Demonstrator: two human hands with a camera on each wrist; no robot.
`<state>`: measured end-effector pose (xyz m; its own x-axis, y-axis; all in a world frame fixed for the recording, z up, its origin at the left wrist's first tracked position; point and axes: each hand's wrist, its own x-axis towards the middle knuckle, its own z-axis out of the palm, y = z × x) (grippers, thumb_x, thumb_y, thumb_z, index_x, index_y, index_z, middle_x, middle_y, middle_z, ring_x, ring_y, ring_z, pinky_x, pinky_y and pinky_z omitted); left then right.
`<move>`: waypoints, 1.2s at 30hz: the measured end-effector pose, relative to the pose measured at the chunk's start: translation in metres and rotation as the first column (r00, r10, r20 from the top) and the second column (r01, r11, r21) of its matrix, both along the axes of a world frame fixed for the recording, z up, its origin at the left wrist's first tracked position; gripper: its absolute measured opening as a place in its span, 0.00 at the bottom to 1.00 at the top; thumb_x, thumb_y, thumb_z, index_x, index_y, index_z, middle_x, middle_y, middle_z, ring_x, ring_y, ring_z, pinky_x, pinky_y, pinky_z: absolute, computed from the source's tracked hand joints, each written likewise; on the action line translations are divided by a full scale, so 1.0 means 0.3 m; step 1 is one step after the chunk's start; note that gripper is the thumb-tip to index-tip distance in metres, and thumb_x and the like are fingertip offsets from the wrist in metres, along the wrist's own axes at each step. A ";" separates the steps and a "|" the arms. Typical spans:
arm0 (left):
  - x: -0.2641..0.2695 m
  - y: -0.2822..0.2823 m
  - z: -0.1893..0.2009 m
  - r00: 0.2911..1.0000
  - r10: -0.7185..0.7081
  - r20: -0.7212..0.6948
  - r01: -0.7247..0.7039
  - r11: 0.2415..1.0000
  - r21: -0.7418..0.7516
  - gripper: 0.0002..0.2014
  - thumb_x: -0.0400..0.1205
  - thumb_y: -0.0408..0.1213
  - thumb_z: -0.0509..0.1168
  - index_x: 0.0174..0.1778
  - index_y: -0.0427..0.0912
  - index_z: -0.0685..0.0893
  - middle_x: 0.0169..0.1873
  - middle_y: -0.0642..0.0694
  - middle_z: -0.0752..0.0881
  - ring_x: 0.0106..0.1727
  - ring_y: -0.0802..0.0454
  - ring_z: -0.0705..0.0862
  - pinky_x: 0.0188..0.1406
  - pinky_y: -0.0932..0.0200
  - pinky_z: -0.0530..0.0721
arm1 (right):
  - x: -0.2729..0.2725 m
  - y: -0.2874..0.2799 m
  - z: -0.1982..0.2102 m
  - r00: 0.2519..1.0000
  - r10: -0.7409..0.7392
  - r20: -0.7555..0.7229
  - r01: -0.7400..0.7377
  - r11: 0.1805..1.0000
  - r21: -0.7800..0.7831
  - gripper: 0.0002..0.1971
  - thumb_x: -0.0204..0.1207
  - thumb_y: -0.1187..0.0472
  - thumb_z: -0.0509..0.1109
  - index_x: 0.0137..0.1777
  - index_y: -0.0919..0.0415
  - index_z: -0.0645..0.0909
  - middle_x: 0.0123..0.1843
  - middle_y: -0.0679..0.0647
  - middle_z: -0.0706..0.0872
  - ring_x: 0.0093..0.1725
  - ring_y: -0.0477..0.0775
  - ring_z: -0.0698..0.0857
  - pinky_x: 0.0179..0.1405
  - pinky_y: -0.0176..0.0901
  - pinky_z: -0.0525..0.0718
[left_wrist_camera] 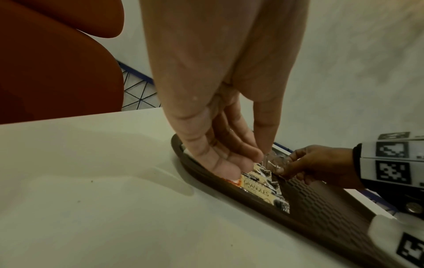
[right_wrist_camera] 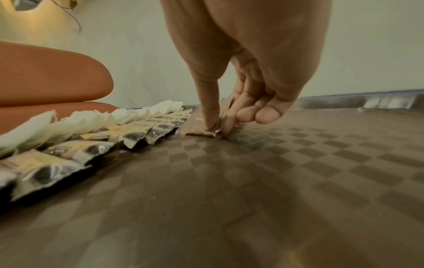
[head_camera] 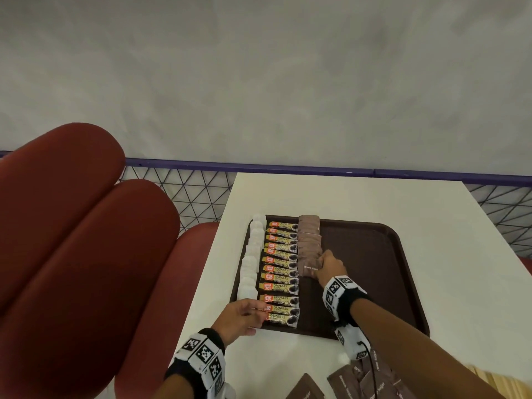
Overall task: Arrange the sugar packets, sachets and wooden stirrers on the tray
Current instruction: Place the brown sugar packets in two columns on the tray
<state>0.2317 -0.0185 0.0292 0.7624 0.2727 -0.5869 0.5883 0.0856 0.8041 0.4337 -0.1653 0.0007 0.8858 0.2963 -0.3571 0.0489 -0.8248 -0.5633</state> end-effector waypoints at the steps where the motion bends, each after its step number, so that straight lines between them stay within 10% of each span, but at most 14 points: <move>1: 0.000 0.001 -0.003 1.000 -0.009 -0.005 0.009 1.000 0.000 0.11 0.79 0.32 0.68 0.57 0.42 0.82 0.50 0.44 0.85 0.47 0.54 0.84 0.41 0.66 0.82 | -0.001 -0.001 -0.001 1.000 0.018 0.021 -0.017 0.999 -0.034 0.17 0.71 0.57 0.75 0.50 0.59 0.70 0.55 0.63 0.82 0.53 0.62 0.83 0.51 0.48 0.83; 7: 0.003 -0.014 -0.013 0.997 -0.069 -0.034 0.069 0.998 0.005 0.11 0.80 0.31 0.67 0.58 0.44 0.81 0.48 0.46 0.85 0.48 0.55 0.83 0.43 0.66 0.82 | -0.008 -0.005 -0.010 0.970 0.104 0.219 -0.066 0.982 -0.175 0.24 0.70 0.53 0.75 0.60 0.61 0.71 0.64 0.59 0.77 0.65 0.59 0.73 0.63 0.49 0.75; 15: -0.013 -0.099 -0.018 0.937 -0.340 -0.084 0.347 0.934 0.085 0.11 0.78 0.29 0.68 0.51 0.49 0.80 0.43 0.50 0.82 0.44 0.58 0.81 0.39 0.65 0.79 | -0.072 -0.116 0.061 0.960 0.009 0.278 -0.035 0.996 0.088 0.17 0.73 0.61 0.70 0.60 0.59 0.75 0.61 0.57 0.77 0.63 0.58 0.72 0.62 0.48 0.72; 20: -0.051 -0.205 -0.045 0.841 -0.523 -0.138 0.540 0.817 0.201 0.17 0.75 0.30 0.72 0.55 0.51 0.79 0.51 0.49 0.78 0.41 0.56 0.80 0.35 0.71 0.78 | -0.154 -0.352 0.084 0.970 0.132 0.204 -0.155 0.982 0.105 0.12 0.72 0.68 0.68 0.55 0.62 0.78 0.55 0.55 0.77 0.61 0.58 0.73 0.60 0.41 0.70; 26: -0.087 -0.290 -0.067 0.689 -0.661 -0.296 0.720 0.581 0.380 0.35 0.71 0.37 0.76 0.72 0.48 0.69 0.65 0.47 0.72 0.56 0.52 0.77 0.55 0.65 0.78 | -0.210 -0.631 0.120 0.968 0.197 0.153 -0.201 0.979 0.014 0.08 0.73 0.69 0.69 0.52 0.64 0.82 0.48 0.52 0.75 0.56 0.59 0.80 0.58 0.41 0.77; 31: -0.097 -0.330 -0.088 0.628 -0.684 -0.371 0.758 0.430 0.490 0.41 0.68 0.39 0.78 0.74 0.46 0.65 0.67 0.46 0.67 0.66 0.48 0.77 0.61 0.60 0.78 | -0.313 -0.704 0.131 0.920 0.382 -0.085 -0.391 0.891 -0.229 0.28 0.71 0.50 0.73 0.69 0.56 0.72 0.64 0.59 0.73 0.65 0.60 0.73 0.67 0.47 0.72; 36: -0.089 -0.362 -0.109 0.667 -0.667 -0.334 0.714 0.441 0.544 0.38 0.70 0.34 0.76 0.74 0.42 0.65 0.67 0.42 0.68 0.65 0.47 0.77 0.60 0.61 0.78 | -0.411 -0.677 0.058 0.887 0.453 -0.088 -0.456 0.831 -0.318 0.38 0.68 0.46 0.73 0.75 0.55 0.62 0.69 0.58 0.68 0.67 0.62 0.68 0.67 0.55 0.73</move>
